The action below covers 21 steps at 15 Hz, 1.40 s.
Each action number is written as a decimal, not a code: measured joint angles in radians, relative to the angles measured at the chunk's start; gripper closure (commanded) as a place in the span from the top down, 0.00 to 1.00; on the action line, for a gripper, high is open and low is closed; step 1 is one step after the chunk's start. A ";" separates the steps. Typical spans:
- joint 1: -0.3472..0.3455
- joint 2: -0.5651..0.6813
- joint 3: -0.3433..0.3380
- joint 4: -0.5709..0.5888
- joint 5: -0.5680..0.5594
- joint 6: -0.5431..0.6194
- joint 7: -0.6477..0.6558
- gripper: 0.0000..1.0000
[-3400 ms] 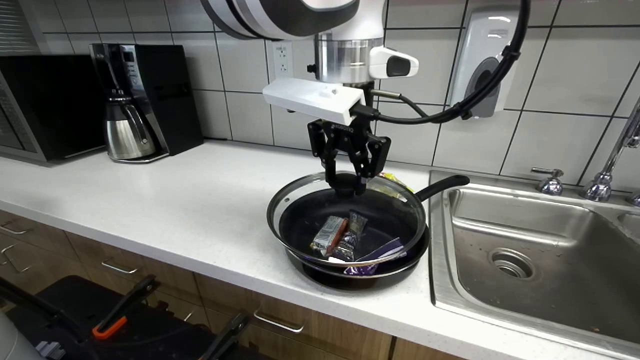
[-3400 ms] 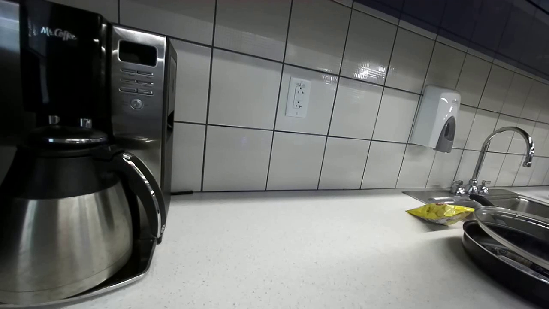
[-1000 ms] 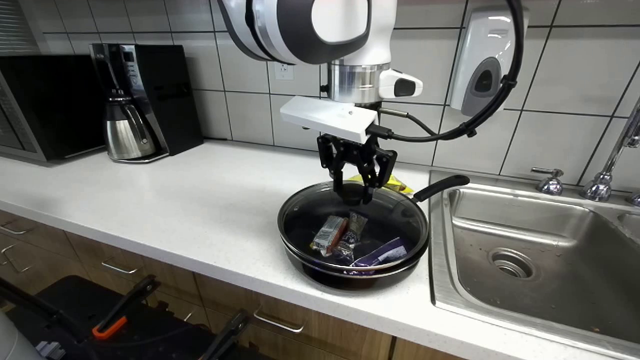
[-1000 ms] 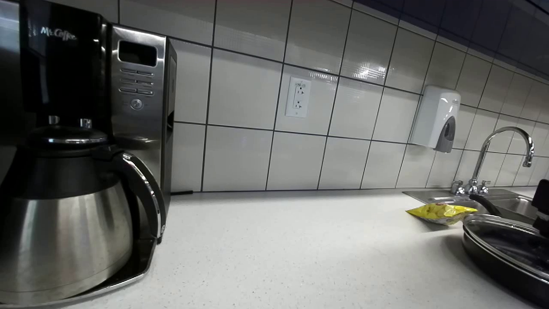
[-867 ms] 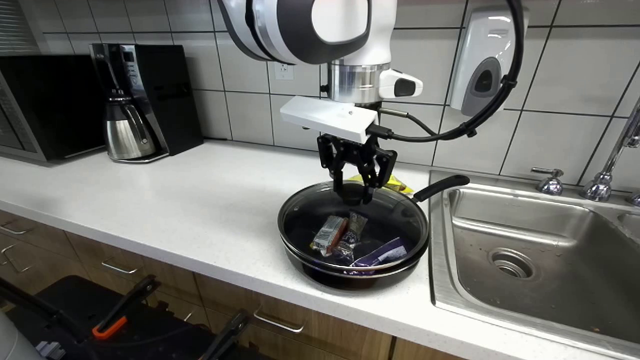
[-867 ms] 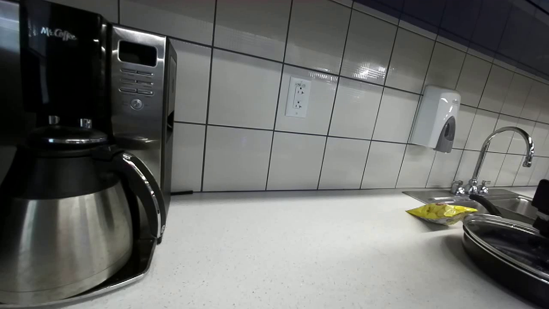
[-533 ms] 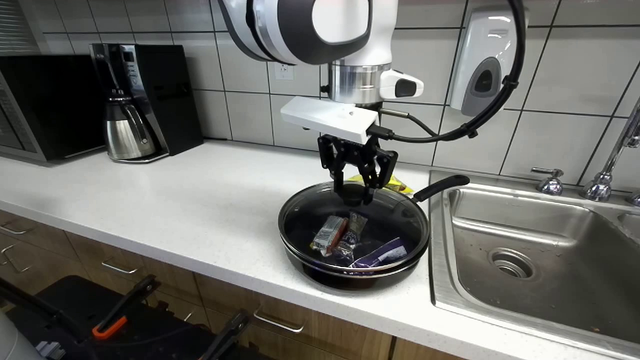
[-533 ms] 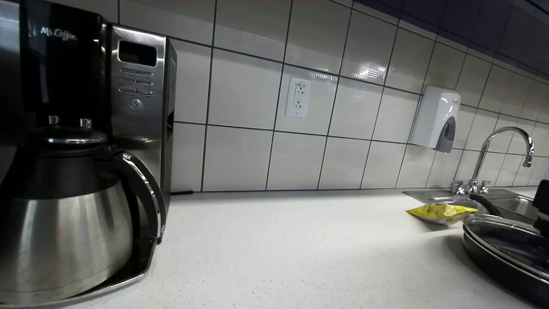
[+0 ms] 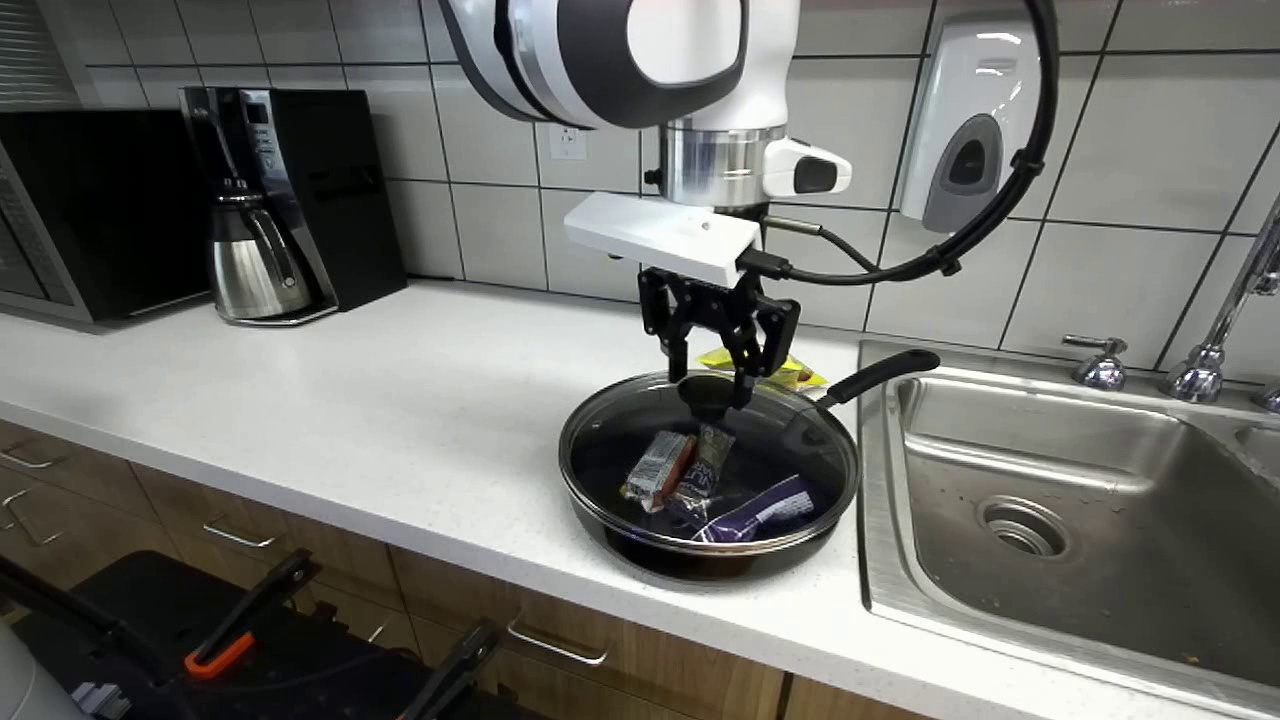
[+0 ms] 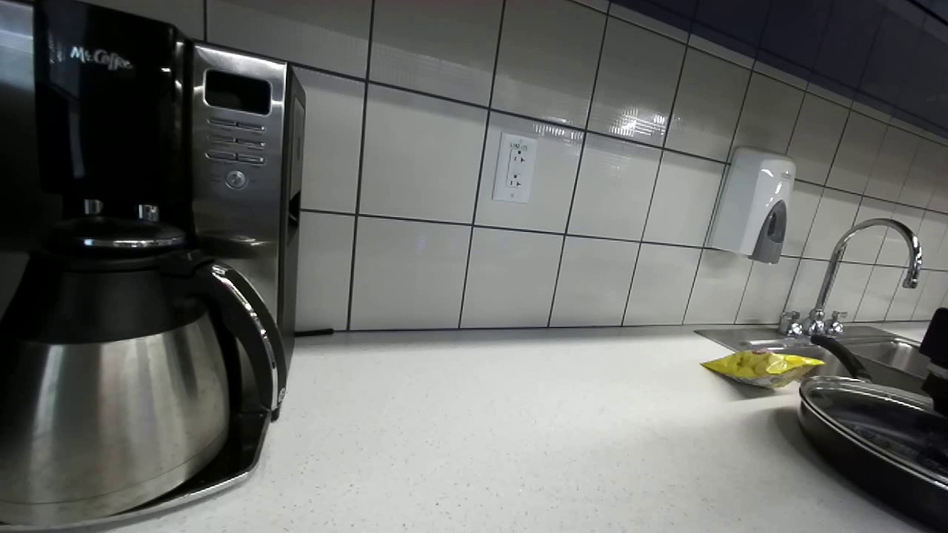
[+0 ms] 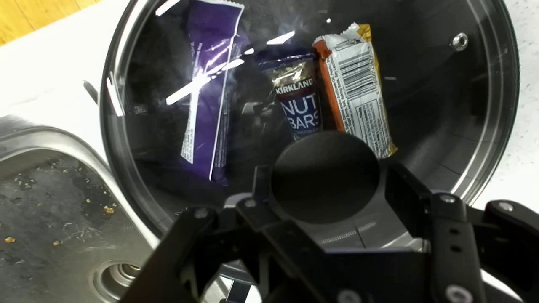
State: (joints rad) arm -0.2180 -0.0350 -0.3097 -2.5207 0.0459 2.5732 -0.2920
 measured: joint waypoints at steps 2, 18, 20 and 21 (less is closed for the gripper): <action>0.000 -0.005 0.000 0.010 -0.001 0.000 0.000 1.00; 0.040 -0.247 0.011 -0.104 -0.011 -0.014 -0.130 1.00; 0.051 -0.291 0.011 -0.135 -0.011 -0.046 -0.147 1.00; 0.057 -0.310 0.010 -0.145 -0.011 -0.069 -0.157 1.00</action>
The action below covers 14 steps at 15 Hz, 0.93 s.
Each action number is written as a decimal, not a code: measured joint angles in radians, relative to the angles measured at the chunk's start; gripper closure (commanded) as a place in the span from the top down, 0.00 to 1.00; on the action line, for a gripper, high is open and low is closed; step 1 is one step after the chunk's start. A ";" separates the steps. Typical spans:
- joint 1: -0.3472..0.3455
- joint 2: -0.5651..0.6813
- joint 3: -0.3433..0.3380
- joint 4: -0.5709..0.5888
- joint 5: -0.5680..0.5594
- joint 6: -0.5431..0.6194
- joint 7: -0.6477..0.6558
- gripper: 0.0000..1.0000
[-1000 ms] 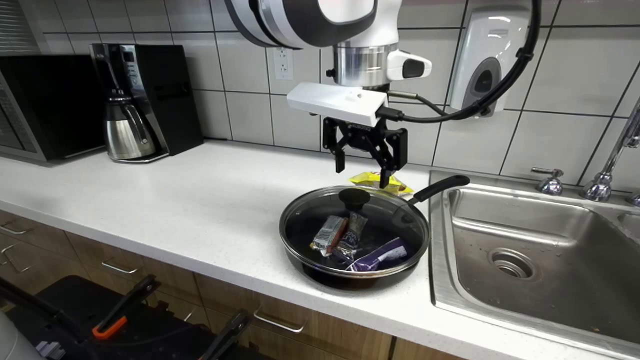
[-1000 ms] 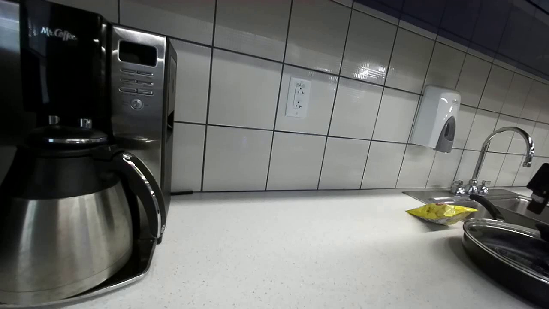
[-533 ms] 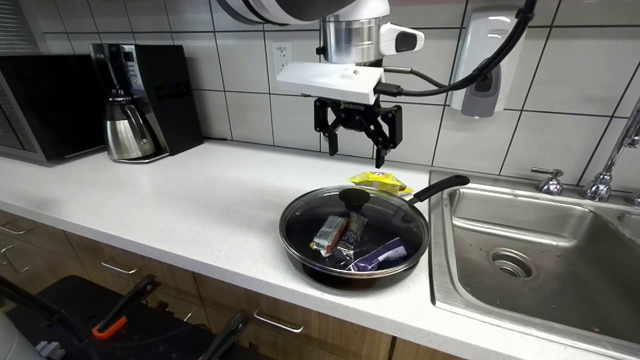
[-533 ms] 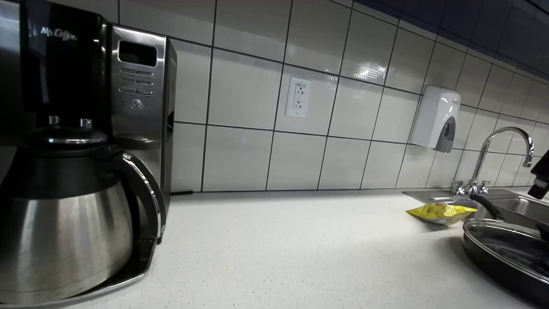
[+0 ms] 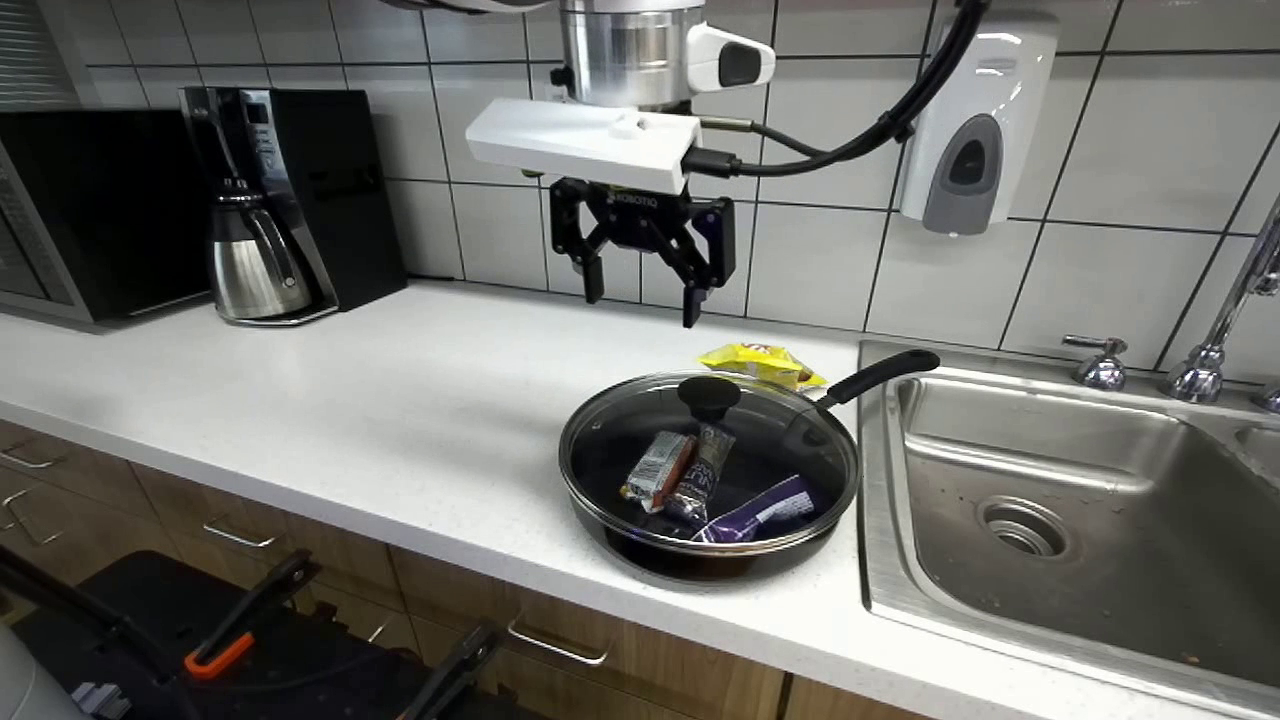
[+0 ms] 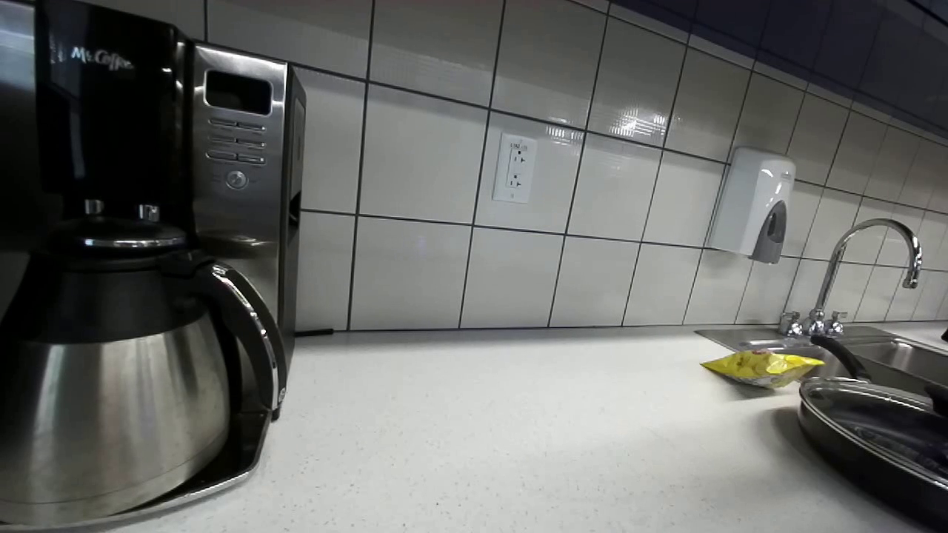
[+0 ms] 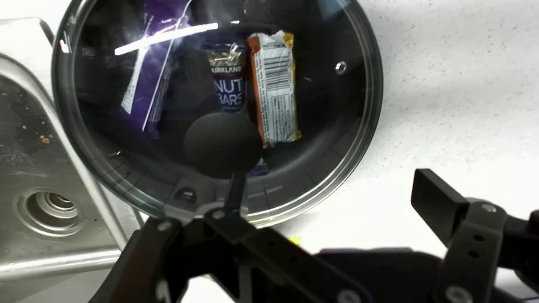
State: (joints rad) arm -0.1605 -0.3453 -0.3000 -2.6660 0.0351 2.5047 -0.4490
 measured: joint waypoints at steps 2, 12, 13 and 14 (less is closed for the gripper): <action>0.014 -0.027 -0.002 -0.014 0.004 -0.045 -0.017 1.00; 0.028 -0.065 -0.003 -0.036 0.000 -0.097 -0.033 1.00; 0.028 -0.065 -0.003 -0.036 0.000 -0.097 -0.033 1.00; 0.028 -0.066 -0.003 -0.036 0.000 -0.097 -0.033 1.00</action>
